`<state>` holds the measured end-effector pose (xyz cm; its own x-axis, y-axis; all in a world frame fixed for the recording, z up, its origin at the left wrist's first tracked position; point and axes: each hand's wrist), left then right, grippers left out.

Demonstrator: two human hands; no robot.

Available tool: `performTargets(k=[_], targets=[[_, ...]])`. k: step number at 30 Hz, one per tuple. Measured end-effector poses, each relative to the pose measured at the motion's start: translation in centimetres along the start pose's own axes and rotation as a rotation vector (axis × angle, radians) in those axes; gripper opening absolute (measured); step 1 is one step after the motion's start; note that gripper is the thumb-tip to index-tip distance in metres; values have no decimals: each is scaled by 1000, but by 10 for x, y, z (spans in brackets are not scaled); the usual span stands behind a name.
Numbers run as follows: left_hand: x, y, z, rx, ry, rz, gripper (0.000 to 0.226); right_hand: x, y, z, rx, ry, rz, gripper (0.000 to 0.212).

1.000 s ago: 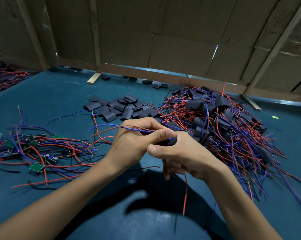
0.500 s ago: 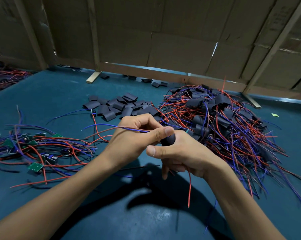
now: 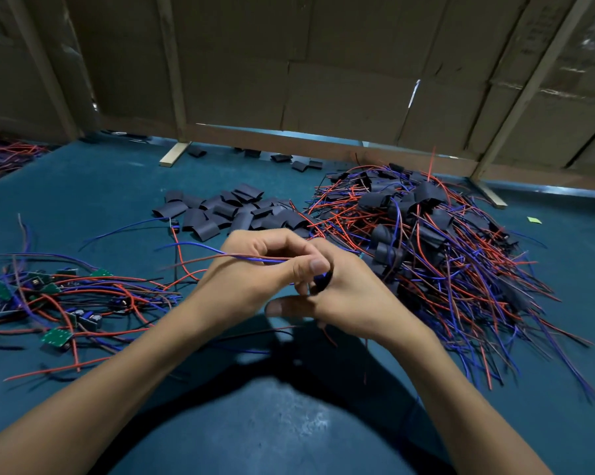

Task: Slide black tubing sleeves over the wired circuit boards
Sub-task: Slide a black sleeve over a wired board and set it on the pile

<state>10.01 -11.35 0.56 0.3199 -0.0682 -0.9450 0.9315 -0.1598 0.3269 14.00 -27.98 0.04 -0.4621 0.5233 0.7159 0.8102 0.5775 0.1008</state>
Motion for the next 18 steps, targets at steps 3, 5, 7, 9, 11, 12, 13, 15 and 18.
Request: performTargets(k=[3, 5, 7, 9, 11, 12, 13, 15, 18], targets=[[-7, -2, -8, 61, 74, 50, 6, -2, 2, 0, 4, 237, -37, 48], [-12, -3, -10, 64, 126, 84, 6, 1, 0, 0, 3, 285, -67, 51], [-13, -3, -11, 36, 159, 101, 9, 1, -1, 0, -74, 204, -95, 58], [-14, -2, -11, 14, 170, 91, 12, 0, -3, 0, -168, 45, -146, 66], [-14, -1, -11, 11, 162, 71, 15, -1, -3, 2, -200, -72, -176, 72], [-13, -1, -11, 14, 148, 59, 15, -1, -4, 2, -199, -112, -176, 75], [-13, 0, -11, 17, 130, 50, 16, -1, -4, 2, -189, -150, -166, 78], [-13, 0, -10, 20, 81, 35, 16, -1, -4, 1, -154, -222, -127, 84], [-11, 0, -9, 29, 40, 29, 15, -2, -4, 0, -123, -256, -102, 85]])
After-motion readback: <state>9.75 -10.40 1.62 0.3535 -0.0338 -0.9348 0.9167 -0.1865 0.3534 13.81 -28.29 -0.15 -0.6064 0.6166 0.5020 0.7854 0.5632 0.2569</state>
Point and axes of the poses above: each hand's wrist, its own y-axis towards the middle knuckle, its own z-axis out of the palm, x = y × z, and after that the axes turned 9 degrees about -y, right-handed
